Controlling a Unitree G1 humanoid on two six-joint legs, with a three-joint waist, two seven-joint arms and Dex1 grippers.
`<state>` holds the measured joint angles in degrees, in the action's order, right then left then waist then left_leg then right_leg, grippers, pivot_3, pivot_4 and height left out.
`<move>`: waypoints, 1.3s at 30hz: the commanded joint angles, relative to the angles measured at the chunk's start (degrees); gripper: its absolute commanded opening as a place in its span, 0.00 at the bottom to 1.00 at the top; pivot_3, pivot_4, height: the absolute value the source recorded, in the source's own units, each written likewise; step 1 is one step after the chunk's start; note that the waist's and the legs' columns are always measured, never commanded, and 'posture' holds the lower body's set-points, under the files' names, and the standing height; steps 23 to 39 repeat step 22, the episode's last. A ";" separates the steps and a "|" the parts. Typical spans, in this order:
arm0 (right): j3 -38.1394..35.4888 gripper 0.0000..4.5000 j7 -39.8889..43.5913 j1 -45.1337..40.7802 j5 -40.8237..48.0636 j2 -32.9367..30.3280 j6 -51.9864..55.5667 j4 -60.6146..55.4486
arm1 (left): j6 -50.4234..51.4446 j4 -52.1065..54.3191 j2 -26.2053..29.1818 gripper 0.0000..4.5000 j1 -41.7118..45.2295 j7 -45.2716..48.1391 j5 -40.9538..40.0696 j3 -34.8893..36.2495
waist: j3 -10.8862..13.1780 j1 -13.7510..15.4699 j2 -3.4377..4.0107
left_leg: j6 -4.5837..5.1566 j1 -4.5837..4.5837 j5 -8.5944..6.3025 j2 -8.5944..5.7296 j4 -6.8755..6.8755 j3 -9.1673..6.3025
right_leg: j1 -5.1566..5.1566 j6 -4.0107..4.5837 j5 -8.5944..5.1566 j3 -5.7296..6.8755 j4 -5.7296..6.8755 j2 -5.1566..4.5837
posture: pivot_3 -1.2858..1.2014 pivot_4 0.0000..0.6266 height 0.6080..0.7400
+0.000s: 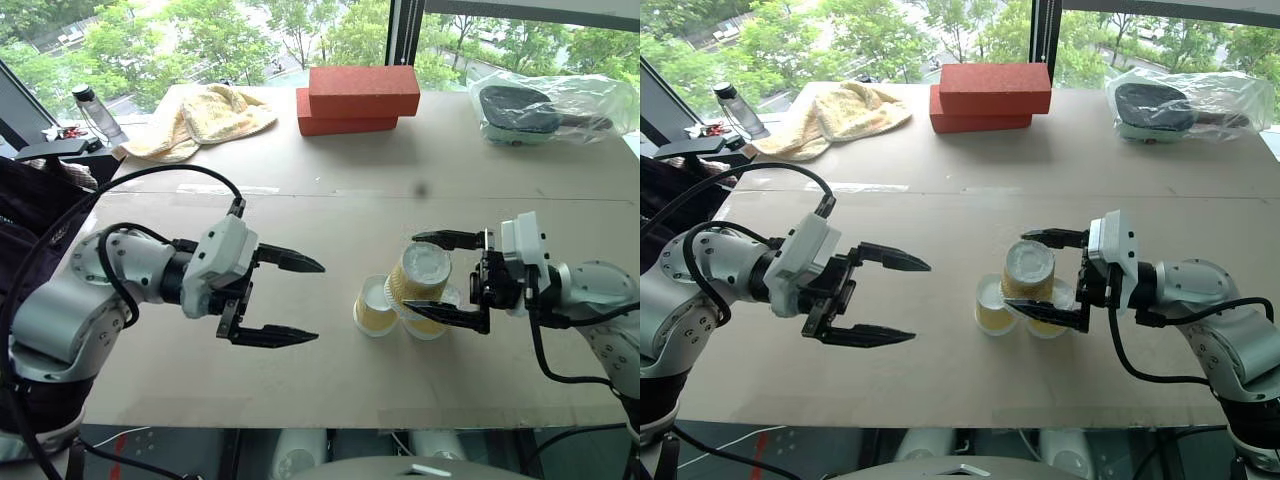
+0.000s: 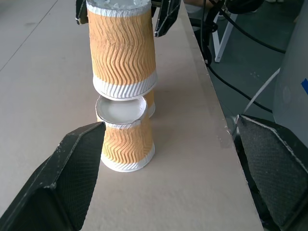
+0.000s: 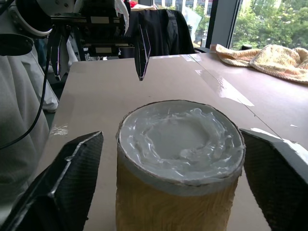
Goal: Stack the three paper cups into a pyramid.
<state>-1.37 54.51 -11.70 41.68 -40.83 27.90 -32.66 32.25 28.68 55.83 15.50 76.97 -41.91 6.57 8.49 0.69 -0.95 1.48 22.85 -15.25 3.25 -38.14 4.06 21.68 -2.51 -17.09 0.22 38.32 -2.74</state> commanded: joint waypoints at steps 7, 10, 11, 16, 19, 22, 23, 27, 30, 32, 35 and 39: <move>-24.22 0.99 6.41 19.08 3.14 -9.38 -0.11 -5.38 | 6.62 0.91 -2.50 1.00 -8.97 -7.14 -11.50 10.99 | 0.00 0.15 -0.04 | -0.01 0.06 0.01 0.06 0.06 -0.10 | -0.10 -0.02 -0.01 0.09 -0.18 -0.12 | 0.52 0.24 0.93; -28.35 0.99 9.46 31.19 -1.46 -6.49 -4.18 1.84 | 2.20 -3.19 -4.96 1.00 -15.14 -13.79 -1.66 10.59 | -0.05 0.10 -0.04 | 0.00 -0.01 0.00 0.06 0.07 -0.09 | -0.16 -0.02 0.00 0.08 -0.23 -0.12 | 0.52 0.24 0.93; -27.83 0.99 8.70 31.55 -3.14 -3.73 -7.23 7.16 | 0.46 -4.23 -7.43 1.00 -16.03 -18.13 1.84 9.19 | -0.05 0.09 -0.05 | 0.13 -0.12 -0.08 0.05 0.09 -0.08 | -0.25 -0.01 -0.01 0.05 -0.26 -0.11 | 0.52 0.24 0.93; -22.58 0.99 8.29 26.33 -11.84 3.43 -21.42 24.98 | -10.18 -7.16 -15.12 1.00 -18.12 -29.75 18.23 1.00 | -0.08 -0.27 -0.08 | 0.16 -0.21 -0.09 -0.03 -0.05 0.12 | -0.26 0.02 0.02 -0.13 -0.22 -0.04 | 0.52 0.24 0.93; -18.04 0.99 9.24 20.79 -15.70 7.25 -28.64 35.11 | -14.01 -11.92 -19.54 1.00 -18.69 -31.47 21.55 -3.10 | -0.10 -0.40 -0.05 | 0.16 -0.27 -0.09 -0.05 -0.09 0.17 | -0.28 0.07 0.08 -0.21 -0.19 -0.02 | 0.52 0.24 0.93; -15.68 0.99 10.87 17.03 -17.54 8.62 -33.81 41.01 | -18.26 -15.06 -21.89 1.00 -18.97 -31.19 23.71 -4.87 | -0.09 -0.39 -0.04 | 0.16 -0.25 -0.09 -0.03 -0.09 0.17 | -0.21 0.07 0.08 -0.20 -0.07 -0.02 | 0.52 0.24 0.93; -15.68 0.99 10.87 17.03 -17.54 8.62 -33.81 41.01 | -18.26 -15.06 -21.89 1.00 -18.97 -31.19 23.71 -4.87 | -0.09 -0.39 -0.04 | 0.16 -0.25 -0.09 -0.03 -0.09 0.17 | -0.21 0.07 0.08 -0.20 -0.07 -0.02 | 0.52 0.24 0.93; -15.68 0.99 10.87 17.03 -17.54 8.62 -33.81 41.01 | -18.26 -15.06 -21.89 1.00 -18.97 -31.19 23.71 -4.87 | -0.09 -0.39 -0.04 | 0.16 -0.25 -0.09 -0.03 -0.09 0.17 | -0.21 0.07 0.08 -0.20 -0.07 -0.02 | 0.52 0.24 0.93; -15.68 0.99 10.87 17.03 -17.54 8.62 -33.81 41.01 | -18.26 -15.06 -21.89 1.00 -18.97 -31.19 23.71 -4.87 | -0.09 -0.39 -0.04 | 0.16 -0.25 -0.09 -0.03 -0.09 0.17 | -0.21 0.07 0.08 -0.20 -0.07 -0.02 | 0.52 0.24 0.93; -15.68 0.99 10.87 17.03 -17.54 8.62 -33.81 41.01 | -18.26 -15.06 -21.89 1.00 -18.97 -31.19 23.71 -4.87 | -0.09 -0.39 -0.04 | 0.16 -0.25 -0.09 -0.03 -0.09 0.17 | -0.21 0.07 0.08 -0.20 -0.07 -0.02 | 0.52 0.24 0.93; -15.68 0.99 10.87 17.03 -17.54 8.62 -33.81 41.01 | -18.26 -15.06 -21.89 1.00 -18.97 -31.19 23.71 -4.87 | -0.09 -0.39 -0.04 | 0.16 -0.25 -0.09 -0.03 -0.09 0.17 | -0.21 0.07 0.08 -0.20 -0.07 -0.02 | 0.52 0.24 0.93; -15.68 0.99 10.87 17.03 -17.54 8.62 -33.81 41.01 | -18.26 -15.06 -21.89 1.00 -18.97 -31.19 23.71 -4.87 | -0.09 -0.39 -0.04 | 0.16 -0.25 -0.09 -0.03 -0.09 0.17 | -0.21 0.07 0.08 -0.20 -0.07 -0.02 | 0.52 0.24 0.93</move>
